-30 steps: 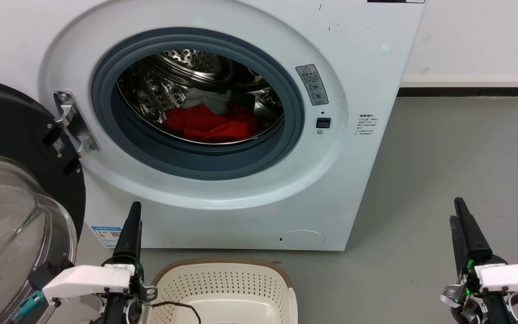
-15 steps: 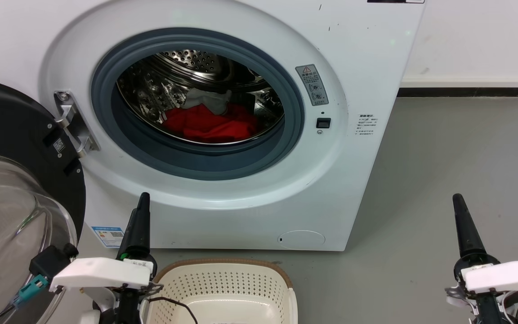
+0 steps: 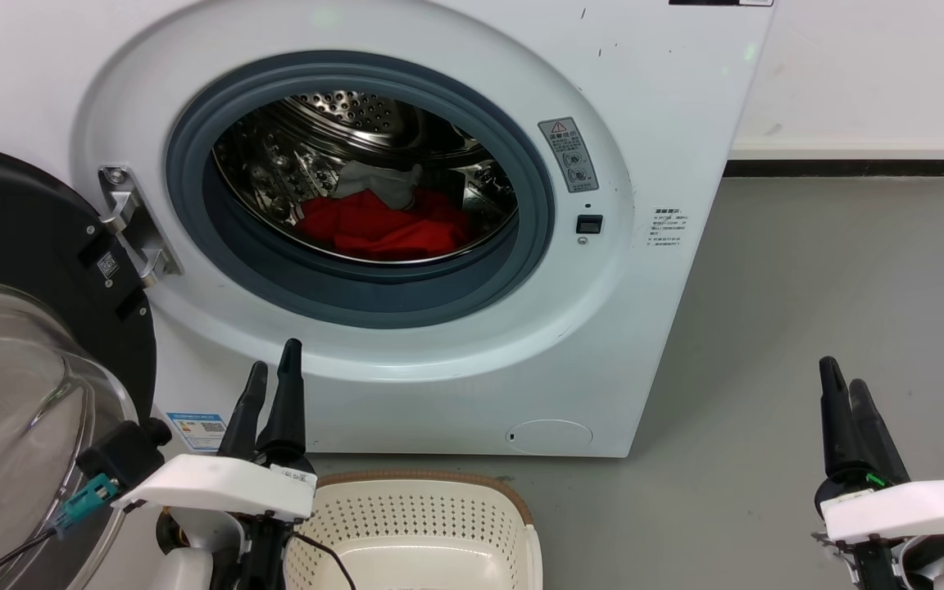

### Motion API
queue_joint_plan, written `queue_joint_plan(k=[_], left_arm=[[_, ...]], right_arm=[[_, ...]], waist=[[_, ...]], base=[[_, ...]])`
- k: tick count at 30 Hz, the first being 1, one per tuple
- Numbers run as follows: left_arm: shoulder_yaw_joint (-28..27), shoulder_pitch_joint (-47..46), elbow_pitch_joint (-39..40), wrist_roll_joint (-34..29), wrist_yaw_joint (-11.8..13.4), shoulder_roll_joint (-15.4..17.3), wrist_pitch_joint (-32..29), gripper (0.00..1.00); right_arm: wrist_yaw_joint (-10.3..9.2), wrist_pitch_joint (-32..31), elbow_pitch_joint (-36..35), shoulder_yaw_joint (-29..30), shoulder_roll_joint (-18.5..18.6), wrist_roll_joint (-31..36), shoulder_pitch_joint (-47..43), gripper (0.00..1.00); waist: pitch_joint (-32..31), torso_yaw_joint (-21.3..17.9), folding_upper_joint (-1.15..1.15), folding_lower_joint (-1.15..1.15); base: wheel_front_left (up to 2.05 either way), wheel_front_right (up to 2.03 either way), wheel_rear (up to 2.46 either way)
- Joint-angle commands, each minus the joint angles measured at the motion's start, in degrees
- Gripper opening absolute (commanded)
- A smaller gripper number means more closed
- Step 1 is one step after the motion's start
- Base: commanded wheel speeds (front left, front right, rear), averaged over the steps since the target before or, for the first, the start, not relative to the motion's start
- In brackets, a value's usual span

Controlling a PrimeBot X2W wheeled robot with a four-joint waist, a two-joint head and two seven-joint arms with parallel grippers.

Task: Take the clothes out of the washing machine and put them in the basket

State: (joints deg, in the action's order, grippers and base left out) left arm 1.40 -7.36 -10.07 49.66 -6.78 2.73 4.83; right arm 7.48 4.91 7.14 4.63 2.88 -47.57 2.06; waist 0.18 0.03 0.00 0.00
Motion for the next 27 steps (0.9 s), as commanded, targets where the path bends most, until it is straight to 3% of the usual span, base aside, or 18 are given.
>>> queue_joint_plan(k=[1, 27], left_arm=[[0.2, -1.6, 0.9, -1.8, 0.2, 0.2, 0.7, 1.00], [3.6, -2.8, -1.3, -21.5, 2.6, 0.2, 4.8, 1.00]], right_arm=[[0.02, 0.5, -1.1, -0.1, 0.0, 1.9, 0.2, 1.00], [0.01, 4.8, -0.2, 0.7, 0.0, 24.7, -0.8, 1.00]], waist=[[0.0, 0.0, 0.00, 0.00], [0.0, 0.1, 0.00, 0.00]], base=[[0.00, 0.00, 0.00], [0.00, 0.00, 0.00]])
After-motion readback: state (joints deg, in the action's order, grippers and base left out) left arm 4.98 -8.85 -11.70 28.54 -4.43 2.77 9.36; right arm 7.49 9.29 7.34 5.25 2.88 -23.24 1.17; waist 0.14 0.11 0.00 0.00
